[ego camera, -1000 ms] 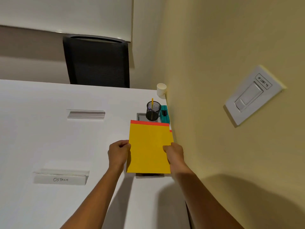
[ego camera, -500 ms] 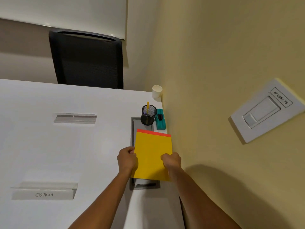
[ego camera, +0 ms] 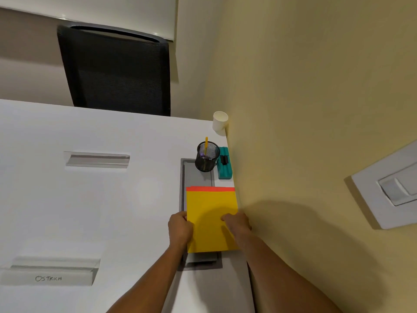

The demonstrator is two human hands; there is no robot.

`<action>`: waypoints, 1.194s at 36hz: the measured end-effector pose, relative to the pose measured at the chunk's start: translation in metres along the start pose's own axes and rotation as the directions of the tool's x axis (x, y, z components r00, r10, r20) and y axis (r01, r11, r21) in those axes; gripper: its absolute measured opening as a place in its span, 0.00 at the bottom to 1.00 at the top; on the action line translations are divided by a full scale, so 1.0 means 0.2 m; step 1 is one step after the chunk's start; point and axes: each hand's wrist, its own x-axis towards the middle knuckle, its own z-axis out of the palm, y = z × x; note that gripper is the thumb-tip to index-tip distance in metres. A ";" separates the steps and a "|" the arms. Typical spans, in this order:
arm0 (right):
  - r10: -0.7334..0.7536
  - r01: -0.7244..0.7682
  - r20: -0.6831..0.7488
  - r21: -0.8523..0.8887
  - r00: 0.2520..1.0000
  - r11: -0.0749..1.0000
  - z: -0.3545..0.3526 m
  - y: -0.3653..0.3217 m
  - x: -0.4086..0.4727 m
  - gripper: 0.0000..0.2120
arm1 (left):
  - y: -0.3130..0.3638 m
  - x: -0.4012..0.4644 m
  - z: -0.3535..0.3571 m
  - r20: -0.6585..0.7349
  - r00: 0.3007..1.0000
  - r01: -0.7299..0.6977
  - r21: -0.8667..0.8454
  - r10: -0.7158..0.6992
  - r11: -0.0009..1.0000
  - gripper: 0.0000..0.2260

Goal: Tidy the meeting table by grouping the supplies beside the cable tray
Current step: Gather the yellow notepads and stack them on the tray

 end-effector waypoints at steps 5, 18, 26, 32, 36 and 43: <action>0.006 -0.006 -0.003 -0.002 1.000 1.000 0.02 0.03 0.08 0.35 | 0.01 0.06 0.07 0.024 1.000 0.003 -0.009 -0.002 1.000 0.09; -0.012 0.011 0.014 0.073 1.000 0.997 0.05 0.03 0.16 0.46 | 0.03 0.08 0.14 0.082 0.996 0.015 0.145 -0.027 0.989 0.07; -0.096 0.099 -0.027 0.128 0.995 0.987 0.08 0.07 0.03 0.45 | 0.02 -0.04 0.10 0.090 0.996 -0.013 0.030 0.010 0.999 0.07; -0.168 0.173 -0.043 0.148 0.985 0.974 0.09 0.12 -0.20 0.41 | 0.01 -0.25 0.04 0.069 0.996 -0.048 -0.088 0.055 0.995 0.16; -0.241 0.230 0.016 0.238 0.970 0.944 0.10 0.24 -0.42 0.36 | 0.03 -0.43 -0.03 0.077 0.995 -0.054 -0.117 0.063 0.992 0.20; -0.290 0.229 0.141 0.343 0.946 0.911 0.10 0.41 -0.83 0.28 | 0.05 -0.79 -0.20 0.052 0.989 -0.131 -0.133 0.139 0.982 0.18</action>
